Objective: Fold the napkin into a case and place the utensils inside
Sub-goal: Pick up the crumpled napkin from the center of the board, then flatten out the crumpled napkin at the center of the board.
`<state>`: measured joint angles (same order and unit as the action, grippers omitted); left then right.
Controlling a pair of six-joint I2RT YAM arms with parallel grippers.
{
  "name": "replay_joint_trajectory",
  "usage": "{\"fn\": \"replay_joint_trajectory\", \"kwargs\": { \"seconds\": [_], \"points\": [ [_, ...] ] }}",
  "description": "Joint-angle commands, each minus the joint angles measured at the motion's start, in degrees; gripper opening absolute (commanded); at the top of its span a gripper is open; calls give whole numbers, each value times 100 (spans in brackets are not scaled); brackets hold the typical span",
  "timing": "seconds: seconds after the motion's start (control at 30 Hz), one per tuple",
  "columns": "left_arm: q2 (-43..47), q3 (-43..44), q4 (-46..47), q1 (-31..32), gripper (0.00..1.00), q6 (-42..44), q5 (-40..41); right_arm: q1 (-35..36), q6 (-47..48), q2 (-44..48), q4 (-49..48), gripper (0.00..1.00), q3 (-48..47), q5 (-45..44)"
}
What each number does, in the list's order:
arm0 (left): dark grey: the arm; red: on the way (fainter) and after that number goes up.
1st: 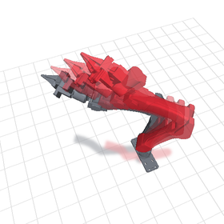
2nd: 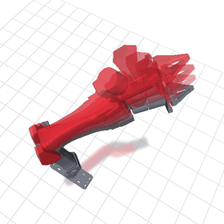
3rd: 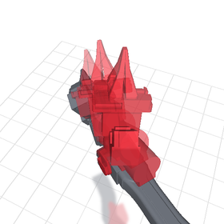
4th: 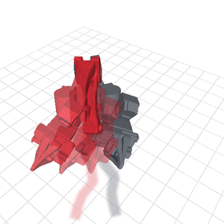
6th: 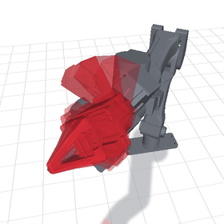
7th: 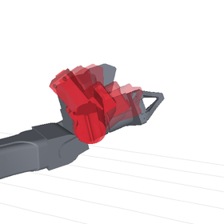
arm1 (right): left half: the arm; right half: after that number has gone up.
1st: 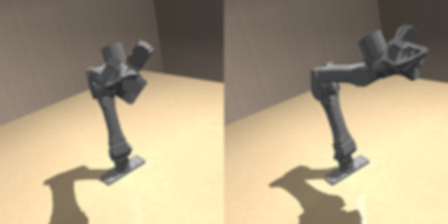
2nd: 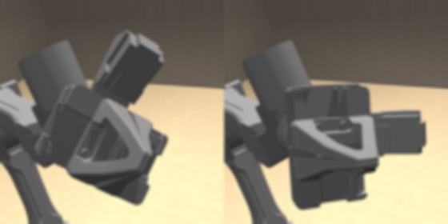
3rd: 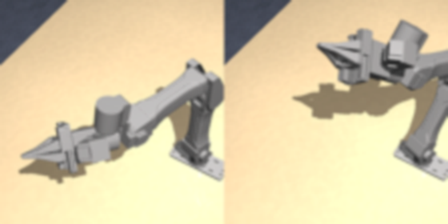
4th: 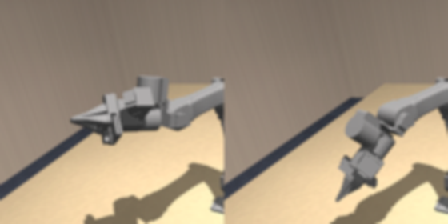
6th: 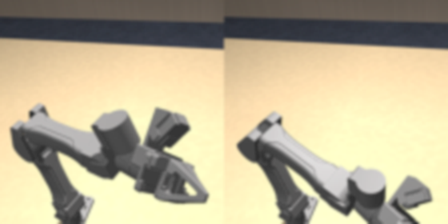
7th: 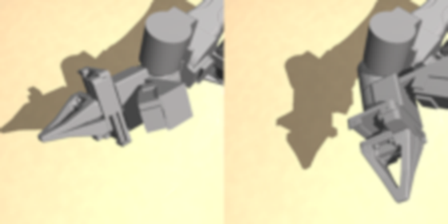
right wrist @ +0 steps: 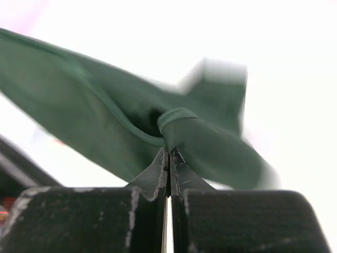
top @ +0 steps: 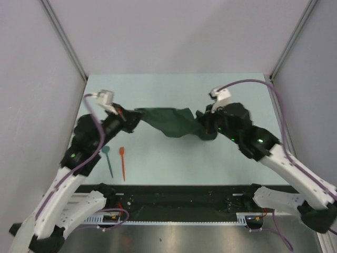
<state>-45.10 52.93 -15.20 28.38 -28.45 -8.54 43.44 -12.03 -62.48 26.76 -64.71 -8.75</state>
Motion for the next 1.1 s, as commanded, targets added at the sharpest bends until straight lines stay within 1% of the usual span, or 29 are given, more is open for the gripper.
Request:
{"fn": "replay_joint_trajectory", "kwargs": {
  "seconds": [0.0, 0.03, 0.07, 0.13, 0.2, 0.23, 0.3, 0.33, 0.37, 0.43, 0.47, 0.5, 0.53, 0.57, 0.6, 0.67, 0.7, 0.73, 0.77, 0.8, 0.83, 0.87, 0.9, 0.93, 0.97, 1.0, 1.03, 1.07],
  "points": [
    [932, 970, 615, 53, 0, 718, -1051, 524, 412, 1559, 479, 0, -857, -76],
    [1055, 1139, 632, 53, 0, 709, -1210, 603, 421, 1720, 444, 0, -946, 83],
    [1082, 1306, 650, 53, 0, 665, -1342, 735, 421, 1852, 339, 0, -999, 424],
    [1056, 1702, 659, 62, 0, 508, -1597, 797, 299, 2125, 216, 0, -1105, 620],
    [977, 1922, 641, 62, 0, 428, -1599, 798, 158, 2152, 119, 0, -1149, 664],
    [942, 1941, 650, 62, 0, 384, -1477, 798, 175, 2074, 101, 0, -1184, 656],
    [688, 1967, 528, 54, 0, 358, -1074, 789, 175, 1986, 57, 0, -1176, 236],
    [530, 1985, 414, 62, 0, 331, -532, 797, 131, 1820, 66, 0, -1176, -106],
    [181, 2046, 47, 62, 0, 340, -213, 789, 131, 1722, 66, 0, -1193, -805],
    [-313, 2309, -446, 53, 0, 253, 515, 649, 262, 1450, 66, 0, -1255, -1302],
    [-550, 2406, -866, 36, 0, 208, 1050, 518, 315, 1136, -56, 0, -1281, -1357],
    [-1109, 2546, -984, -51, 0, 199, 1212, 368, 385, 1011, -231, 0, -1229, -1227],
    [-1367, 2608, -1080, -87, 0, 182, 1344, -129, 403, 870, -424, 0, -1168, -1069],
    [-1700, 2678, -1238, -122, 0, 129, 1572, -447, 403, 512, -870, 0, -1097, -432],
    [-2330, 3018, -1466, -331, 0, 7, 1635, -746, 325, 282, -1075, 0, -1001, -86],
    [-2993, 3302, -1801, -578, 0, -249, 1662, -1475, 70, -315, -1583, 0, -1009, 686],
    [-3248, 3425, -1785, -806, 0, -293, 1784, -1635, -18, -1014, -1743, 0, -1087, 813],
    [-3764, 3435, -1706, -886, 0, -328, 1933, -1759, -123, -1369, -1910, 3, -1166, 1136],
    [-4030, 3513, -1662, -1000, 0, -354, 1874, -1908, -167, -1729, -1999, 25, -1332, 1591],
    [-4372, 3853, -1696, -1254, 0, -355, 1734, -1979, -229, -2629, -1878, 38, -1987, 1779],
    [-4932, 4005, -1714, -1300, 0, -250, 1941, -2032, -282, -3003, -1694, 49, -2298, 1929],
    [-5260, 4119, -1636, -1335, 0, -171, 2222, -2102, -395, -3442, -1196, 67, -2710, 1965],
    [-5568, 4442, -1653, -1396, 0, -66, 2399, -2120, -405, -4056, -826, 72, -3079, 1904],
    [-5884, 4698, -1740, -1458, 0, 23, 2583, -2120, -440, -4340, -483, 78, -3709, 1834],
    [-6479, 4935, -2019, -1493, 1, 15, 2689, -2164, -536, -4508, 26, 85, -3864, 1877],
    [-6685, 5286, -2091, -1589, 3, 15, 2699, -2225, -511, -4580, 126, 87, -3883, 1999],
    [-6861, 5342, -2040, -1599, 10, 197, 2673, -2252, -450, -4511, 119, 89, -3761, 2053],
    [-7089, 5412, -1909, -1599, 19, 286, 2612, -2270, -406, -4449, 58, 93, -3438, 1783]
  ]
}}
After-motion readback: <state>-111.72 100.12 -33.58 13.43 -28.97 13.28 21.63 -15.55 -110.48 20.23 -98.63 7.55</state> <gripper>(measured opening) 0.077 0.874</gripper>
